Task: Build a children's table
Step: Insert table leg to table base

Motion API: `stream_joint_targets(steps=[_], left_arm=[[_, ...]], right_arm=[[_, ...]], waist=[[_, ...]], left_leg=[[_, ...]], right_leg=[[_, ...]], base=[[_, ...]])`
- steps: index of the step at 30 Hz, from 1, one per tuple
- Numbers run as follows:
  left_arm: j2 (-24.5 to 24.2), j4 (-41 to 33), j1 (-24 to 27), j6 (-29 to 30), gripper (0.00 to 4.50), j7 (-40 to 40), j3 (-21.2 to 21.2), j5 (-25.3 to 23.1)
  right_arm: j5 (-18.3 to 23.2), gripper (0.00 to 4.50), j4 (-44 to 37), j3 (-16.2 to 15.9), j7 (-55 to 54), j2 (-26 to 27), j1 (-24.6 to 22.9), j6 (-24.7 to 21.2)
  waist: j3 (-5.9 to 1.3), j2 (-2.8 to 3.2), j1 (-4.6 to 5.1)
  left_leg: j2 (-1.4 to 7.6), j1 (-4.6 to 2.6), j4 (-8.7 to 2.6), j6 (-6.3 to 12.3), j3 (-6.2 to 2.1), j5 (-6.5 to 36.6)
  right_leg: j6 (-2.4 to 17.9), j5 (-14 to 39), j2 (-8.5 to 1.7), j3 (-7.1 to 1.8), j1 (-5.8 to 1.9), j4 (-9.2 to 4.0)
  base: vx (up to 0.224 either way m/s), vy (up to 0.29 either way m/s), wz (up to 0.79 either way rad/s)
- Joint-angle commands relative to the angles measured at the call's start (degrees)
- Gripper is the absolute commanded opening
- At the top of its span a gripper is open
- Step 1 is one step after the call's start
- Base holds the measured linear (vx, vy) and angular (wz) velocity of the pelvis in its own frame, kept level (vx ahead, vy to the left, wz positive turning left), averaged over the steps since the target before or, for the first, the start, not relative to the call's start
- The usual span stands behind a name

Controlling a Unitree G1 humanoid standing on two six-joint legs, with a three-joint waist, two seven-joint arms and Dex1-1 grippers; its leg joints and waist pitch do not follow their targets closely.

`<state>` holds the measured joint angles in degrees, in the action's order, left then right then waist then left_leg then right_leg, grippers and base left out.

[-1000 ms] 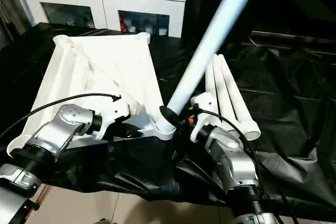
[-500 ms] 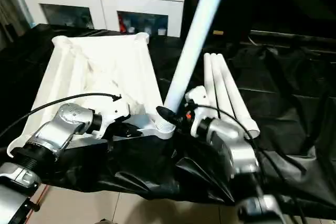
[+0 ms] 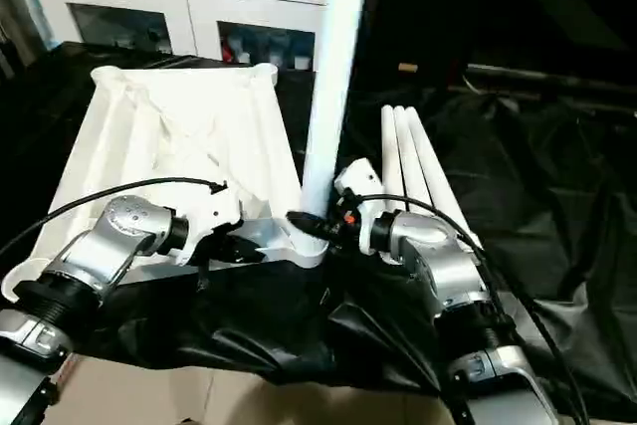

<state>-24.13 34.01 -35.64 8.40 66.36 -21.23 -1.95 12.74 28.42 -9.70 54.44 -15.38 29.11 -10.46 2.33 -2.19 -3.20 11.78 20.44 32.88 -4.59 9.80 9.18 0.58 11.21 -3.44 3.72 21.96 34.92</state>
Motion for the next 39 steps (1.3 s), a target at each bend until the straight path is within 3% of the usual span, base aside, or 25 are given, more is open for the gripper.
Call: stream_joint_targets(steps=[1,4,8,12,14,17,20,24,31,36,37,39], left_arm=[[0.2,-2.1,-0.6,-0.8,0.0,-0.1,0.8,0.6],[0.0,-2.2,-0.6,-1.3,0.0,0.6,0.7,0.5],[-0.5,-2.8,-0.2,-3.2,0.0,3.5,0.4,1.3],[-1.4,-4.5,0.4,-3.9,0.0,6.7,0.0,2.3],[-1.9,-5.3,0.6,-4.0,0.0,8.2,-0.1,2.9],[-2.4,-5.5,0.3,-3.6,0.0,8.8,-0.1,2.8],[-2.3,-5.2,0.0,-3.8,0.0,8.3,0.4,2.6],[-2.2,-5.5,0.1,-3.3,0.0,7.4,1.0,2.7],[0.7,-4.2,-1.7,1.5,0.0,-1.8,3.3,1.0],[5.1,-4.2,-4.2,8.7,0.0,-10.1,4.6,0.1],[5.4,-4.2,-4.3,9.3,0.0,-10.7,4.6,-0.1],[5.4,-4.2,-4.3,9.3,0.0,-10.7,4.6,-0.1]], right_arm=[[-2.9,1.87,5.9,-4.7,1.6,0.6,-2.4,-2.5],[-3.1,1.87,7.1,-4.6,2.5,0.6,-1.6,-2.2],[-2.5,1.87,7.1,-4.6,6.7,0.0,-1.7,-0.8],[-1.7,1.87,7.2,-4.9,10.5,-0.6,-1.6,-0.3],[-1.8,1.87,7.6,-5.3,12.1,-0.9,-1.4,0.0],[-2.4,1.87,9.0,-5.6,14.0,-1.3,-0.8,1.5],[-3.1,1.87,9.8,-5.5,14.6,-1.4,-0.7,2.0],[-3.9,1.87,10.5,-5.1,13.6,-1.1,-0.9,2.7],[-4.9,1.87,18.5,0.3,-3.4,3.5,1.7,6.4],[-5.1,1.87,24.9,2.7,-15.4,8.5,4.2,6.3],[-5.2,1.87,25.3,2.7,-16.1,8.8,4.4,6.3],[-5.2,1.87,25.3,2.7,-16.1,8.8,4.4,6.3]], waist=[[-2.04,0.26,0.17],[-1.9,0.2,0.3],[-1.98,0.08,0.36],[-2.19,0.16,0.16],[-2.42,0.24,-0.01],[-2.62,-0.06,-0.21],[-2.6,-0.16,-0.46],[-2.39,-0.11,-0.54],[-1.92,-0.19,0.26],[-1.9,-0.14,0.5],[-1.8,0.17,0.59],[-1.85,0.08,0.35]], left_leg=[[1.65,-1.1,-4.3,-0.94,-1.02,25.7],[1.58,-1.24,-4.21,-1.11,-1.16,26.7],[1.7,-1.15,-4.32,-0.98,-1.22,26.8],[1.95,-0.93,-4.55,-0.82,-1.13,25.3],[2.07,-0.85,-4.62,-0.66,-0.77,22.9],[2.03,-0.78,-4.54,-0.3,-0.44,20.2],[1.95,-0.62,-4.44,0.23,-0.27,17.8],[1.97,-0.8,-4.52,-0.23,-0.37,19.5],[1.86,-1.21,-4.71,-2.4,-1.1,25.3],[1.77,-1.7,-4.55,-2.57,-1.21,27.1],[1.76,-1.7,-4.55,-2.71,-1.18,27.7],[1.66,-1.73,-4.47,-2.28,-1.14,27.6]], right_leg=[[6.4,31.9,-4.86,-2.62,-0.27,-6.63],[5.4,35.1,-5.0,-2.52,-0.08,-7.02],[5.4,34.4,-4.97,-2.59,-0.13,-7.02],[7.0,29.5,-4.9,-2.84,-0.44,-6.41],[9.7,22.1,-4.6,-3.0,-0.74,-5.6],[11.6,16.7,-4.49,-3.01,-1.17,-5.02],[12.2,14.5,-4.52,-3.02,-1.5,-4.74],[11.2,18.9,-4.69,-2.97,-1.37,-5.14],[7.8,31.0,-5.06,-2.67,-0.67,-6.28],[7.3,33.0,-4.99,-2.57,-0.05,-6.69],[7.4,32.7,-4.9,-2.59,0.04,-6.78],[7.1,32.6,-4.92,-2.56,-0.06,-6.98]], base=[[0.0,0.0,0.0],[0.0,0.0,0.0],[0.0,0.0,0.0],[0.0,0.0,0.0],[0.0,0.0,0.0],[0.0,0.0,0.0],[0.0,0.0,0.0],[0.0,0.0,0.0],[0.0,0.0,0.0],[0.0,0.0,0.0],[0.0,0.0,0.0],[0.0,0.0,0.0]])
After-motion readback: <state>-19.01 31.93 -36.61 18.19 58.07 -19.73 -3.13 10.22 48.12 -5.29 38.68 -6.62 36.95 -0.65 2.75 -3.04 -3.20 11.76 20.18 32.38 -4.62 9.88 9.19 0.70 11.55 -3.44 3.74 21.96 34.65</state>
